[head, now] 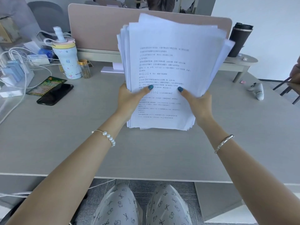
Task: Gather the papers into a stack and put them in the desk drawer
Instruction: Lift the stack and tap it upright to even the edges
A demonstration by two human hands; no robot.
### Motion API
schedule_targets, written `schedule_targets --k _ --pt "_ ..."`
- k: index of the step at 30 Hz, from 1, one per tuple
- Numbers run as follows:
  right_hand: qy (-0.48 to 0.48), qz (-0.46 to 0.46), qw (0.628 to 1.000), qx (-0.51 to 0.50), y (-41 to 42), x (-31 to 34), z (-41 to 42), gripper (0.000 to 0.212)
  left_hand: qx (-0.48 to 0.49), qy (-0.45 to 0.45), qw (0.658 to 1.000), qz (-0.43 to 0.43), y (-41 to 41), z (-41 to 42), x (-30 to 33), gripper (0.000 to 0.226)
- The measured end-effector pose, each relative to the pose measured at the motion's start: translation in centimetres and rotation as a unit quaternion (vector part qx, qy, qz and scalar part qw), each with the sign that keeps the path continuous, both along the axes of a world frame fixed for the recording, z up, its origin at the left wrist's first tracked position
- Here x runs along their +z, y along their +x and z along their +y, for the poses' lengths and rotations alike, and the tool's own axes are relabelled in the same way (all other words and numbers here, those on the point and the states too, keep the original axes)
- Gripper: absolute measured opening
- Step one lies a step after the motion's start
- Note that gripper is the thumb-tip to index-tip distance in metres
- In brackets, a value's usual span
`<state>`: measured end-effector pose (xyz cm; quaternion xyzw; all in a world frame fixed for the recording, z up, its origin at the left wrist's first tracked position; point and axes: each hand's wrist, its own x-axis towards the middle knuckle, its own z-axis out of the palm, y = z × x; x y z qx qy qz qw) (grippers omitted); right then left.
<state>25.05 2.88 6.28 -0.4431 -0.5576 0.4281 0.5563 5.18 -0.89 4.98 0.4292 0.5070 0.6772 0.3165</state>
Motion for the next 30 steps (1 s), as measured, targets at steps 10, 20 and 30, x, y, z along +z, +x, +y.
schedule_targets --k 10,20,30 --pt "-0.073 0.014 0.997 -0.027 0.1 -3.1 -0.3 0.02 -0.027 -0.036 0.999 0.026 1.3 -0.4 -2.2 0.022" --pt "-0.084 -0.023 0.996 -0.017 0.9 -4.9 -0.4 0.03 -0.022 -0.058 0.998 -0.021 2.2 -1.3 -4.5 0.018" --pt "-0.094 0.054 0.993 -0.051 1.4 -5.9 -1.4 0.008 -0.029 -0.053 0.998 -0.015 4.5 -0.7 -5.1 0.021"
